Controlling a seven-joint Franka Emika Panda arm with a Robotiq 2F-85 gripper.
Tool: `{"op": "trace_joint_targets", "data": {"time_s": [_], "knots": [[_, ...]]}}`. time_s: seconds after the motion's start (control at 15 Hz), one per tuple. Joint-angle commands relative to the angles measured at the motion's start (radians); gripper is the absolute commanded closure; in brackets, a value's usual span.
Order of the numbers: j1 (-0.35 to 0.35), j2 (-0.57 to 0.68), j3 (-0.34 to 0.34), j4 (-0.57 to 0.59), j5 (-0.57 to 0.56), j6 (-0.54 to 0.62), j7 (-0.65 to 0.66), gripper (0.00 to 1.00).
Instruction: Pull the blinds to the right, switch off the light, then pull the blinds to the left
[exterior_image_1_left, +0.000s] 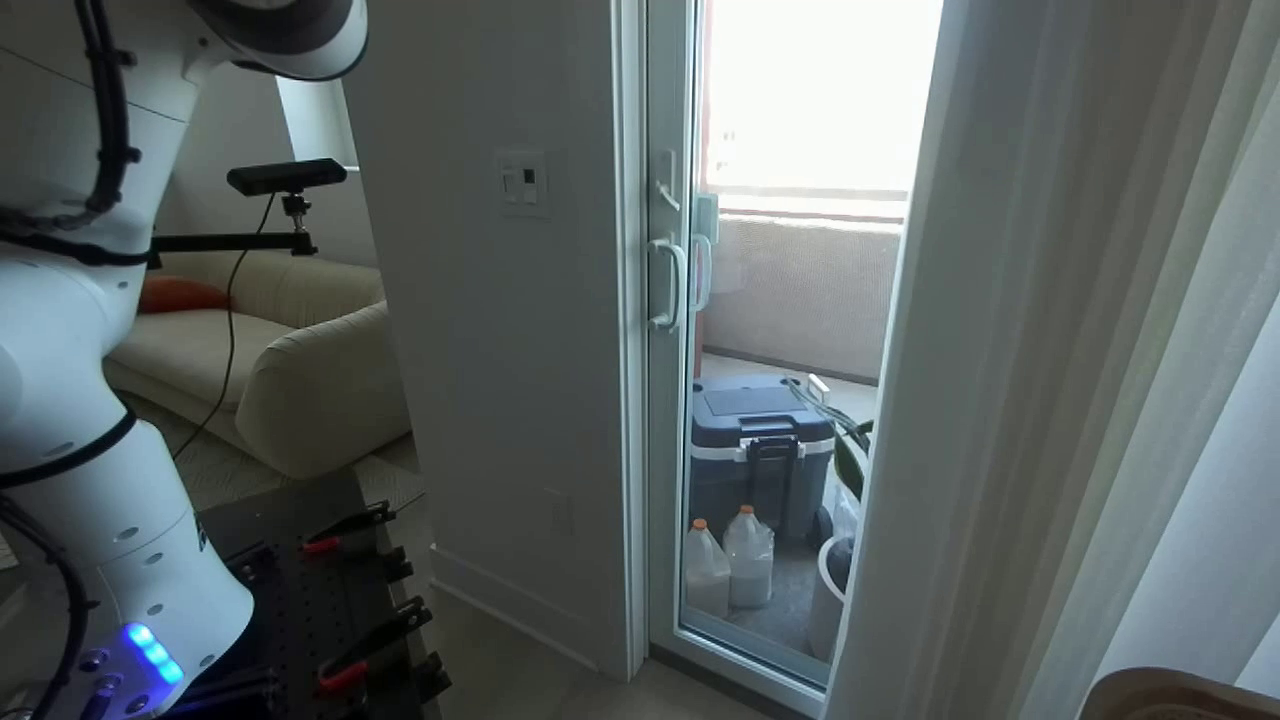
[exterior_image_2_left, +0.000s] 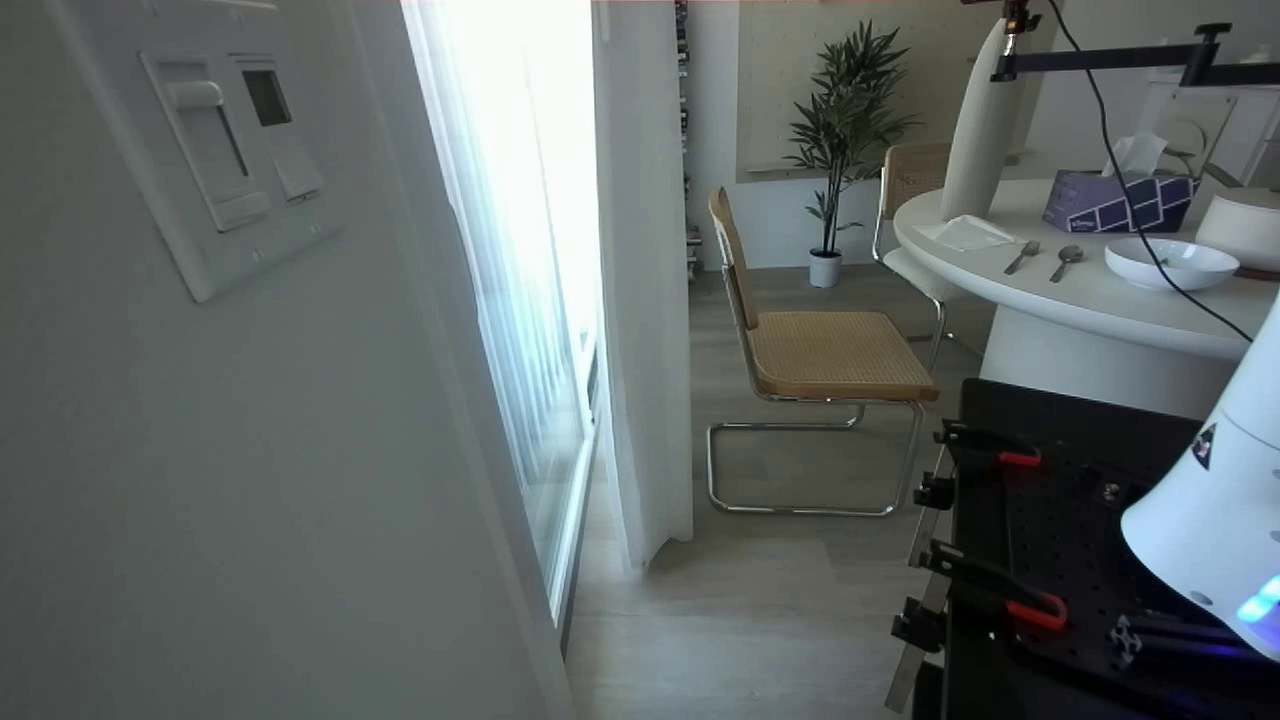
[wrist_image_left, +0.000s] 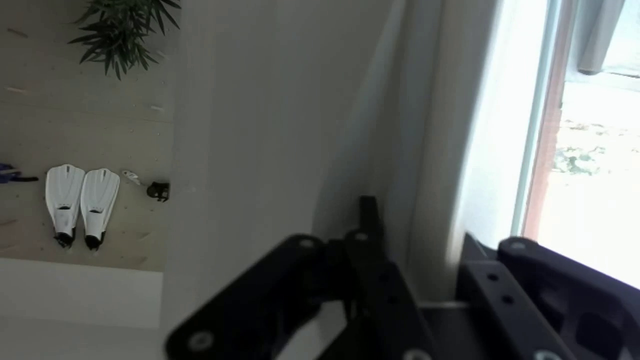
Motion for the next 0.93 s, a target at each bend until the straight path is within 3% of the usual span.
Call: {"op": "trace_joint_targets", "data": {"time_s": [0.0,0.4,0.87], "knots": [[0.006,0.026,-0.011,0.047,-0.014,-0.015,0.009,1.0],[0.029,-0.062,0.017,-0.07,-0.007,-0.008,-0.027,0.98],[0.109,-0.285,0.031,-0.376,-0.048,0.003,0.008,0.98]]}}
